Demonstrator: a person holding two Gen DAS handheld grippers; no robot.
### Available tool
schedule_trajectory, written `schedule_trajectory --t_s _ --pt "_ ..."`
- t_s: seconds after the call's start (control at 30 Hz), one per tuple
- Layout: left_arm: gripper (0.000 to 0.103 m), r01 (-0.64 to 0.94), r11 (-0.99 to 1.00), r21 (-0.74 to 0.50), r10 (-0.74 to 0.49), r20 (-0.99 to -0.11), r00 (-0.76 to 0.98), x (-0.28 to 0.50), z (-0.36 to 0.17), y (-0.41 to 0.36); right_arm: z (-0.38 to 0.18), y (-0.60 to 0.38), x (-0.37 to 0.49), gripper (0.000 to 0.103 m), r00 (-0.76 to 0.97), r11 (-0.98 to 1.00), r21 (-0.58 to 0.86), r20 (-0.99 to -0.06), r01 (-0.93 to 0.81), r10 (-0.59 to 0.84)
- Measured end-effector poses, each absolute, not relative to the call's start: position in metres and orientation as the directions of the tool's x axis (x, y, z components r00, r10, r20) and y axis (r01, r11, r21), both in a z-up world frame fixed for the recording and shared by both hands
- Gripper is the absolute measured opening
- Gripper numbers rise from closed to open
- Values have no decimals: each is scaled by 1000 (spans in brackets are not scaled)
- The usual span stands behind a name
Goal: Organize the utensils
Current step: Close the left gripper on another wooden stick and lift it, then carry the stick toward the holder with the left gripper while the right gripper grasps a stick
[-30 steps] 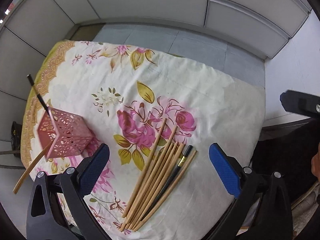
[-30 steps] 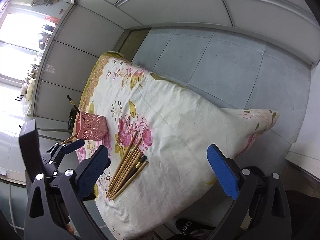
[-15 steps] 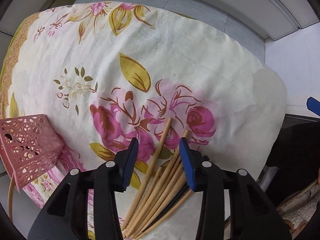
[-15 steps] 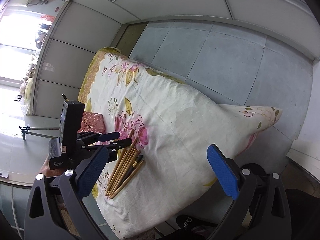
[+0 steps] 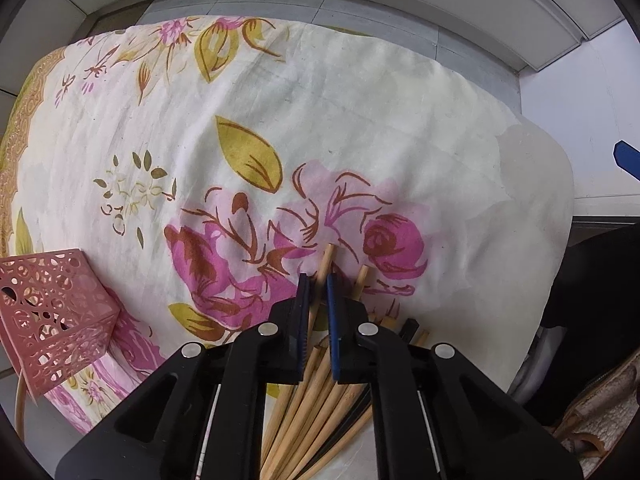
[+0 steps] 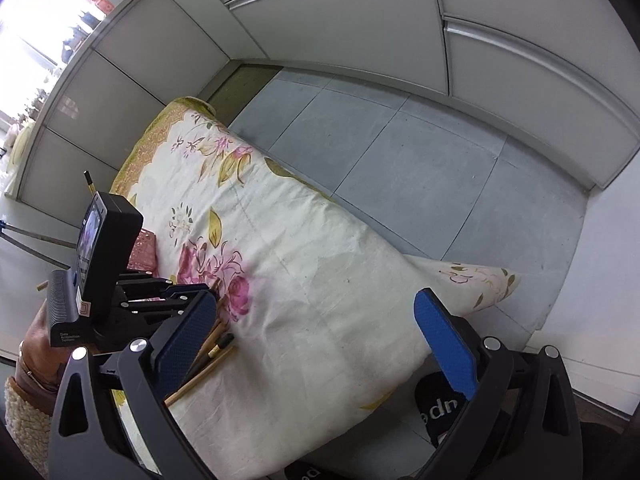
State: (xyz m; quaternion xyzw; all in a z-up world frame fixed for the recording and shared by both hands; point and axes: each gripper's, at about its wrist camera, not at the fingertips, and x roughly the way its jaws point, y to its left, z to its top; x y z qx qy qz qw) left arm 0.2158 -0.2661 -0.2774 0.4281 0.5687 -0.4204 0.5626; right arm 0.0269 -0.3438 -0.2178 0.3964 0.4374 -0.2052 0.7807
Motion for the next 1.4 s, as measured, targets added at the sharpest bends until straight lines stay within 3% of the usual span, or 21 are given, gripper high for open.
schedule_trajectory --t_s 0.33,0.57,0.9,1.13,1.37,1.4 --pt "7 942 332 45 -78 -994 75 215 -267 -230 -213 -326 36 96 500 691 302 -860 656 -99" --pt "7 899 431 79 -229 -954 193 212 -213 -181 -210 -309 45 96 490 734 212 -852 645 -184" --pt "7 811 583 56 -438 -819 371 182 -112 -88 -204 -279 63 96 498 775 180 -845 606 -193" --pt "5 745 667 3 -530 -701 477 161 -67 -17 -216 -291 96 95 497 626 498 -845 601 195" --pt "4 725 686 -55 -620 -566 543 145 -24 26 -274 -301 125 78 393 331 570 -791 752 468" --pt "4 730 680 -64 -634 -551 543 143 -21 28 -280 -299 128 69 379 305 568 -779 764 500"
